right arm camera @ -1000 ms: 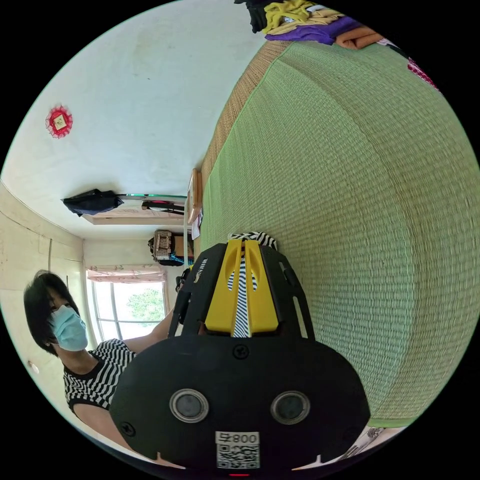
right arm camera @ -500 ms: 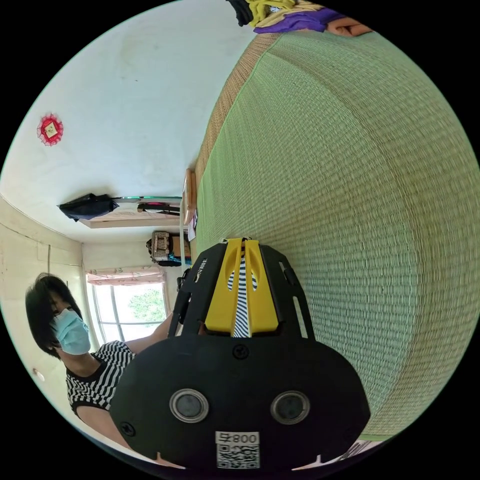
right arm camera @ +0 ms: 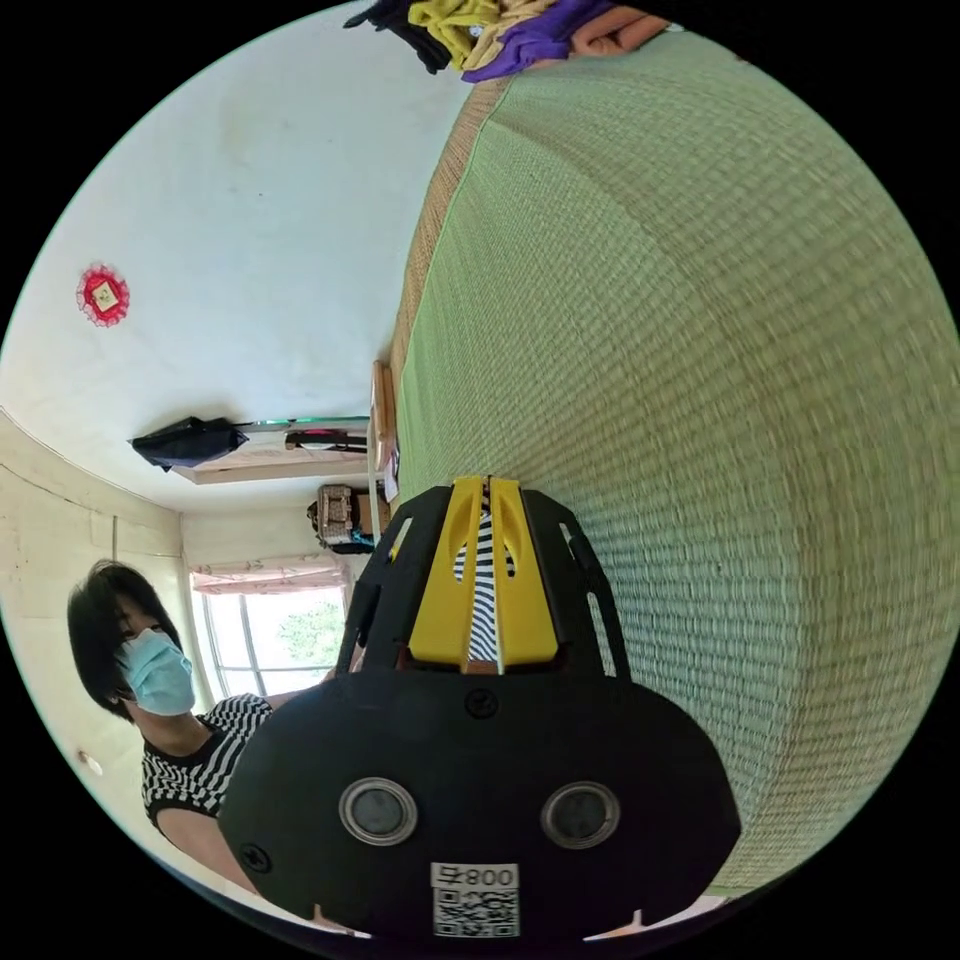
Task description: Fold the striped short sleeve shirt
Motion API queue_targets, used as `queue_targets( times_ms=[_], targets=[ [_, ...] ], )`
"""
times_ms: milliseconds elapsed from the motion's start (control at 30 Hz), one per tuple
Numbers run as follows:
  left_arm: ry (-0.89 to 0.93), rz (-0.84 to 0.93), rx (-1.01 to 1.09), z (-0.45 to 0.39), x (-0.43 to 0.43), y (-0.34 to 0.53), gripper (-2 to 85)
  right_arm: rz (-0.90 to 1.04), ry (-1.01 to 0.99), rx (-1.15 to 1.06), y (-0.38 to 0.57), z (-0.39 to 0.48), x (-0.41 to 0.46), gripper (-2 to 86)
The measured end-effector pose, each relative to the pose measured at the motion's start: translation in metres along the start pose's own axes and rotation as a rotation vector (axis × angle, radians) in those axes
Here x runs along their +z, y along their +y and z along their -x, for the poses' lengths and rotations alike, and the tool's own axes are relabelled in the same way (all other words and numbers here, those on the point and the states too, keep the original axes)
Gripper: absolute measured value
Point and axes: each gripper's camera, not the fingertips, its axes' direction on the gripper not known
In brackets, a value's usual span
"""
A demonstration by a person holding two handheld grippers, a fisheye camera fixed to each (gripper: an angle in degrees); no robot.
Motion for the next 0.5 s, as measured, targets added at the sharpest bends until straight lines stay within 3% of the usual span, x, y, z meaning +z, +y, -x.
queue_targets(
  times_ms=[233, 500],
  targets=[
    [-0.036, -0.112, 0.100, -0.063, -0.004, 0.012, 1.1, -0.049, 0.090, -0.112, 0.026, 0.049, 0.004, 1.0],
    [-0.204, 0.302, 0.340, -0.162, 0.108, 0.031, 0.2, 0.095, 0.386, -0.308, 0.047, 0.127, 0.086, 0.1]
  ],
)
